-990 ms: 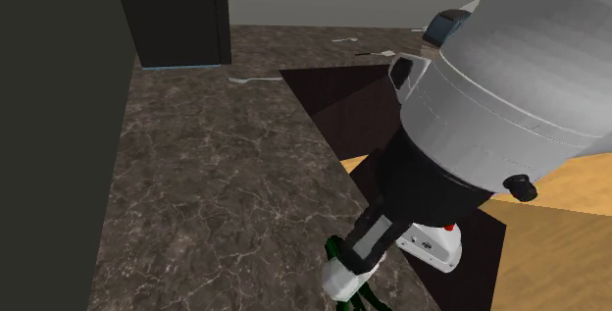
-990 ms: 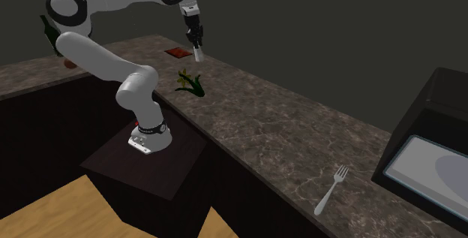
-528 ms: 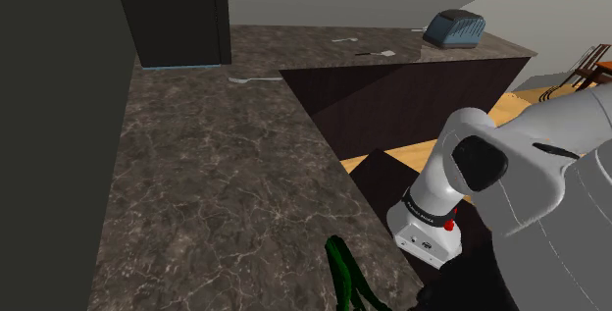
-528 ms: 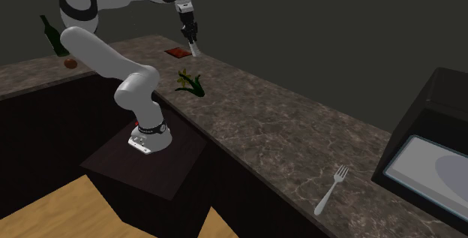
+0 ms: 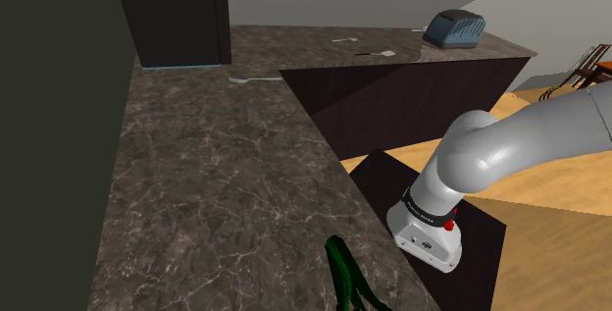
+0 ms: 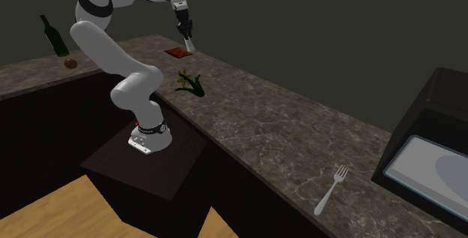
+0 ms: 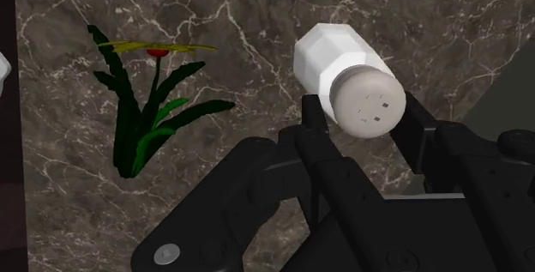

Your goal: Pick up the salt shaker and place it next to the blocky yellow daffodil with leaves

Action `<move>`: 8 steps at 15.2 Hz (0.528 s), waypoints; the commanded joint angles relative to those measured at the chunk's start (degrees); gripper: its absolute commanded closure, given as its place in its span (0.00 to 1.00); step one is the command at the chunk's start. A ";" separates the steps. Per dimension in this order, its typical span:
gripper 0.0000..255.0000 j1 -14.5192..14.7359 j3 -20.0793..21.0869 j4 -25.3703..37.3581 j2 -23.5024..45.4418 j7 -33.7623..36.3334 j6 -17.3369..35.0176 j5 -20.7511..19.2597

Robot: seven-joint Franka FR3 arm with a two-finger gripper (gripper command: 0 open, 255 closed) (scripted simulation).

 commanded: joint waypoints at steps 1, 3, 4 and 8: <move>1.00 -1.20 1.92 0.55 -0.14 0.74 0.61 0.51; 1.00 -1.02 2.40 -0.83 -0.51 0.50 1.90 1.03; 1.00 -0.96 2.67 -1.51 -0.69 0.39 2.54 1.29; 1.00 -0.84 3.89 -4.06 -1.33 -0.04 5.09 2.35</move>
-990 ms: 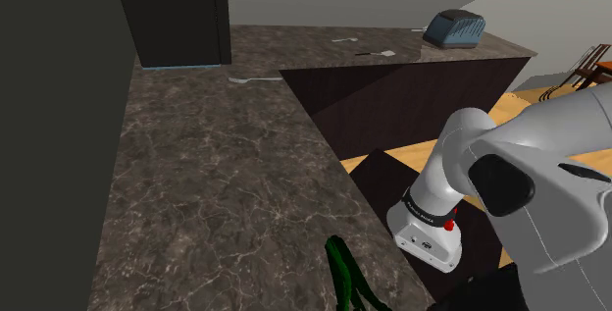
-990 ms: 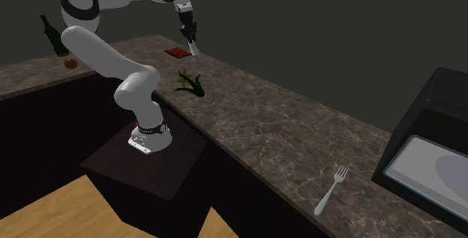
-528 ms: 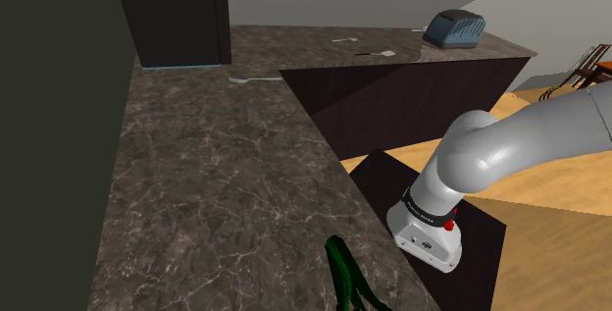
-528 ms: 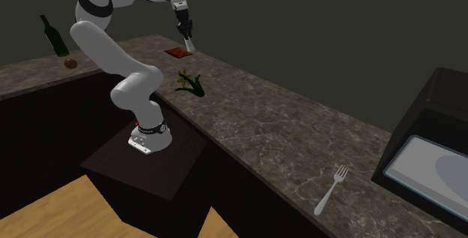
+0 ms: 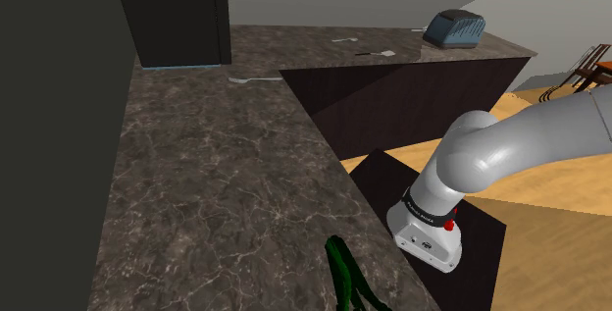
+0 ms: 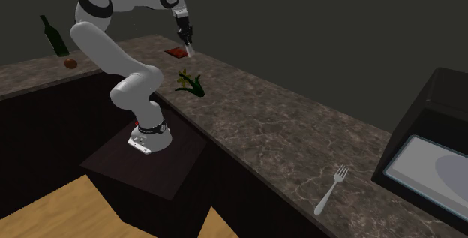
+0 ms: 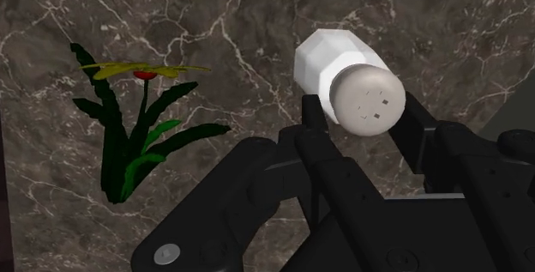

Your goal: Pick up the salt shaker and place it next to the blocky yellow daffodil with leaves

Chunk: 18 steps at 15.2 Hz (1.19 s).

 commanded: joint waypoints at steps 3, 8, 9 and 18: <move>1.00 -0.34 1.63 -2.19 -0.55 -0.42 2.55 1.10; 1.00 -0.72 3.72 -4.87 -1.22 -0.97 5.68 2.56; 1.00 -0.84 4.18 -5.37 -1.35 -1.09 6.30 2.87; 1.00 -2.49 8.91 -9.25 -2.48 -2.17 11.78 5.84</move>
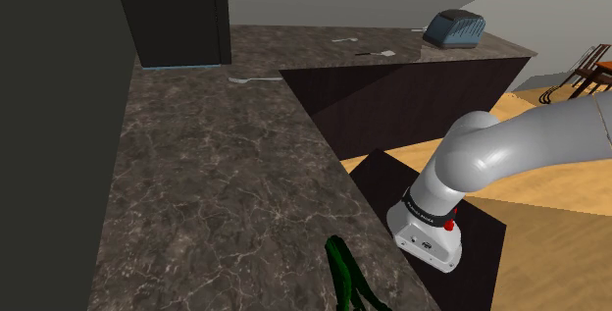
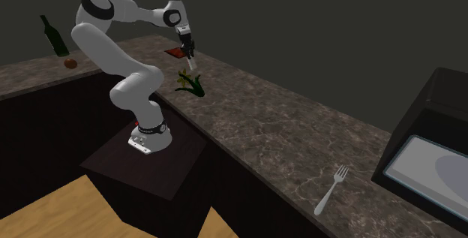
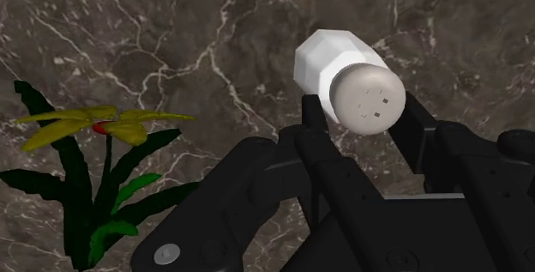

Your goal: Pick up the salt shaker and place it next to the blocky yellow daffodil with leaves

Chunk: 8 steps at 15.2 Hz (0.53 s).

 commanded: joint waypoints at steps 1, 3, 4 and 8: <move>1.00 -0.43 1.19 -0.79 -0.28 -0.22 1.26 0.76; 1.00 -0.96 2.39 -1.48 -0.55 -0.49 2.45 1.49; 1.00 -1.25 3.01 -1.81 -0.68 -0.63 3.04 1.86; 1.00 -1.62 3.81 -2.21 -0.87 -0.81 3.77 2.35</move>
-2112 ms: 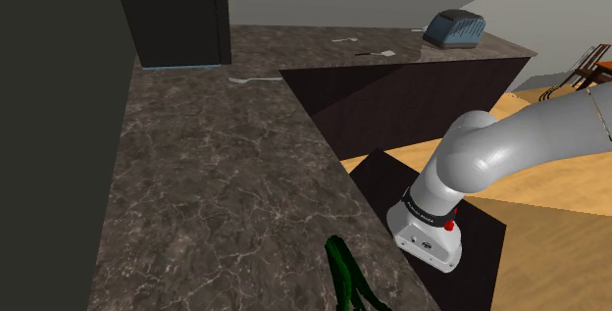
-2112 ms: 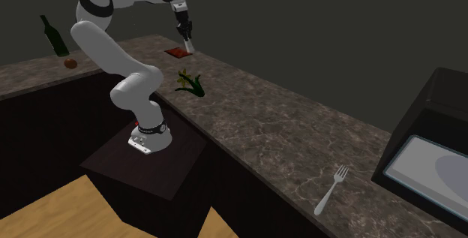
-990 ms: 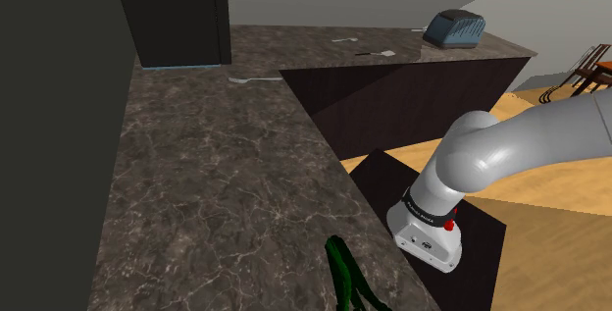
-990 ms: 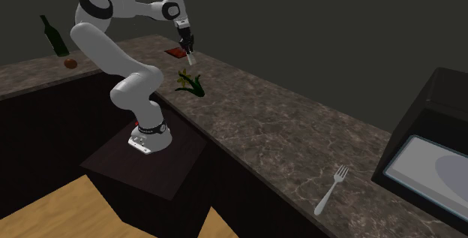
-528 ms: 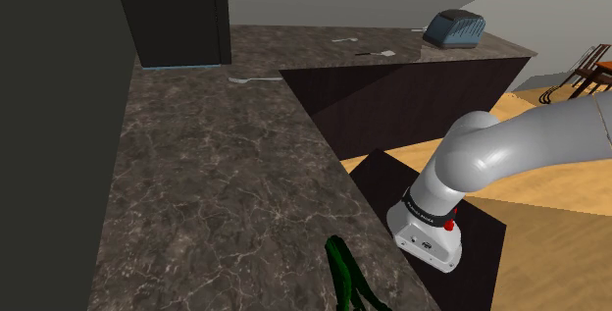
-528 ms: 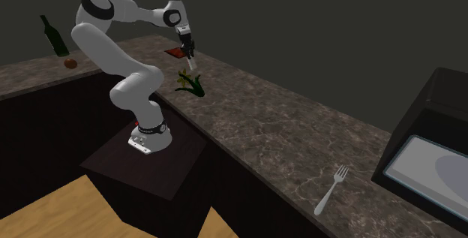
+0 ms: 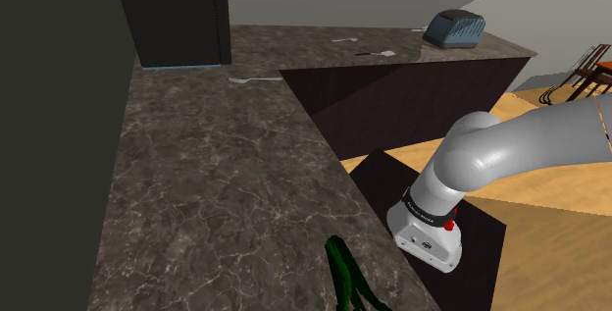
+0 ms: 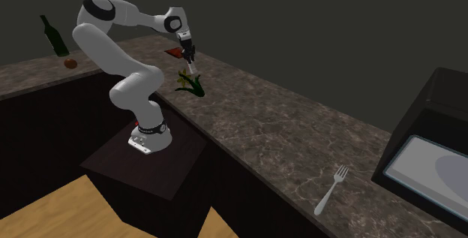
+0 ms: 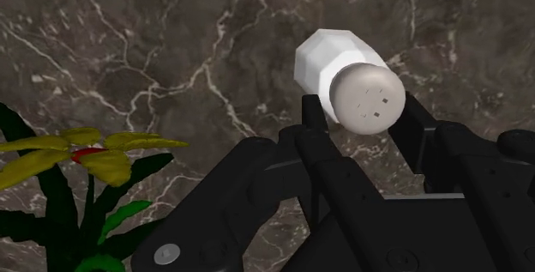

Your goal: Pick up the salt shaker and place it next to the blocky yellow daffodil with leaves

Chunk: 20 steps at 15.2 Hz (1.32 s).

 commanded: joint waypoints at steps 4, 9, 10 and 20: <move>1.00 -0.05 0.06 -0.04 -0.01 -0.04 0.09 0.05; 0.00 -0.05 0.06 -0.05 -0.01 -0.04 0.09 0.05; 0.00 -0.05 0.06 -0.05 -0.01 -0.04 0.09 0.05; 0.00 3.34 -5.81 3.03 1.12 1.71 -5.58 -3.29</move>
